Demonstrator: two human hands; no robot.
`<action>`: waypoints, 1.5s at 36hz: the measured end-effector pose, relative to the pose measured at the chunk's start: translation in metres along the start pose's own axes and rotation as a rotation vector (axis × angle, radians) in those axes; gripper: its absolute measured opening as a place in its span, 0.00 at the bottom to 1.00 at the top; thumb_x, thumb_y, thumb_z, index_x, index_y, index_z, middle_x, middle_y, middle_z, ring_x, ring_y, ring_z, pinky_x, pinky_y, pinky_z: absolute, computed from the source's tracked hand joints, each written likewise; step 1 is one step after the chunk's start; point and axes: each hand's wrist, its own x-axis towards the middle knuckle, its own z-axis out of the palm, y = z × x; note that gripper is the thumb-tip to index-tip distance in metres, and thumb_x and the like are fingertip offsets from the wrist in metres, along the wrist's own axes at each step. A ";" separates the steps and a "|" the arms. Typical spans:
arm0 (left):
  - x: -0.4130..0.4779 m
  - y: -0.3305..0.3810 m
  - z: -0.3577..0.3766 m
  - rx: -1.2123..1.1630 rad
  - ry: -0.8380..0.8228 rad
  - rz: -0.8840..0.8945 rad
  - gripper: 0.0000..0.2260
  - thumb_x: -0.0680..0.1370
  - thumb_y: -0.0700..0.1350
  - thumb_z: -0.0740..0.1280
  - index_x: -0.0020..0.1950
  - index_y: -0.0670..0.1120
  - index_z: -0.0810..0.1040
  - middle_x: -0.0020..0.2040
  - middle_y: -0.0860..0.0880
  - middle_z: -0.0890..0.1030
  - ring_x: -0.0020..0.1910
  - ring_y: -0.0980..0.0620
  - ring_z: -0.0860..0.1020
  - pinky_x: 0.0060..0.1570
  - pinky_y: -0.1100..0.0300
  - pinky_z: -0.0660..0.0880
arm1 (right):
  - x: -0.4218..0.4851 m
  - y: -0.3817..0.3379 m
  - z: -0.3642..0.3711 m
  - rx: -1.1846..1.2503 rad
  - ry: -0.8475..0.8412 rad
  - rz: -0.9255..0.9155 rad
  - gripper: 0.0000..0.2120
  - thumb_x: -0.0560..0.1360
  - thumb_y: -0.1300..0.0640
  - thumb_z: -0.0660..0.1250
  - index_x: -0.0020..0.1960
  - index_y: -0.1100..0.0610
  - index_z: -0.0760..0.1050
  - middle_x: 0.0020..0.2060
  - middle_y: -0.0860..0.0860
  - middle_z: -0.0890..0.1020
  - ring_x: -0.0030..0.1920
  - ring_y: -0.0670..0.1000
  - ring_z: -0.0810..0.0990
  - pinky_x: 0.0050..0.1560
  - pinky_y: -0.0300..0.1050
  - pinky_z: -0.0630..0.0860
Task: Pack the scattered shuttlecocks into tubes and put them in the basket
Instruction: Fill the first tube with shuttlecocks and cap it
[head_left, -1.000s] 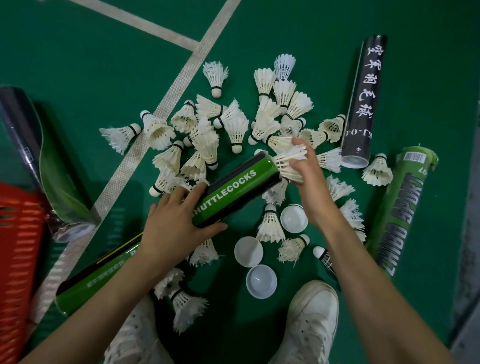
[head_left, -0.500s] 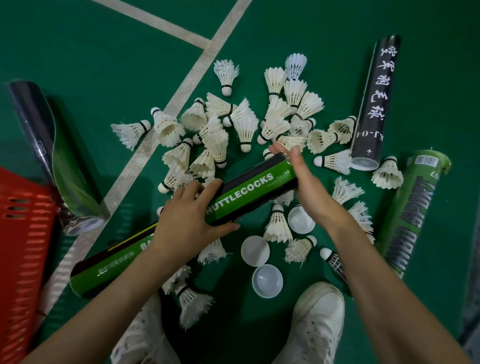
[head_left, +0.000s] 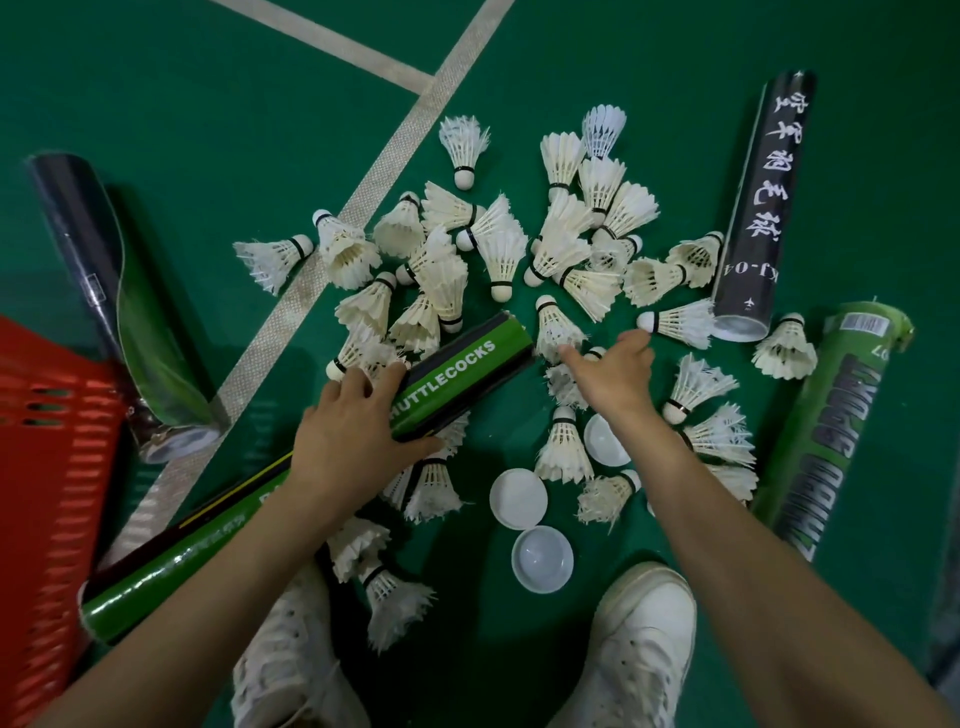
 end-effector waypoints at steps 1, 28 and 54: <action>-0.002 0.000 0.001 0.008 -0.002 0.001 0.39 0.69 0.70 0.65 0.74 0.53 0.59 0.62 0.45 0.70 0.62 0.42 0.70 0.57 0.47 0.72 | 0.000 0.000 0.004 -0.013 -0.029 0.032 0.36 0.72 0.44 0.71 0.67 0.62 0.55 0.67 0.60 0.62 0.66 0.60 0.65 0.60 0.50 0.67; -0.008 -0.011 0.001 -0.151 0.168 0.155 0.35 0.66 0.61 0.69 0.70 0.52 0.66 0.55 0.47 0.72 0.51 0.44 0.75 0.48 0.51 0.74 | -0.040 -0.023 -0.063 0.495 -0.280 -0.356 0.12 0.79 0.60 0.58 0.59 0.51 0.76 0.49 0.49 0.79 0.40 0.35 0.77 0.40 0.26 0.73; 0.000 -0.009 0.002 -0.309 0.191 0.133 0.37 0.70 0.53 0.74 0.73 0.47 0.59 0.64 0.46 0.73 0.60 0.45 0.74 0.54 0.50 0.74 | 0.002 -0.033 0.000 0.099 -0.057 -0.291 0.17 0.79 0.52 0.62 0.66 0.55 0.69 0.62 0.55 0.72 0.64 0.53 0.71 0.66 0.47 0.66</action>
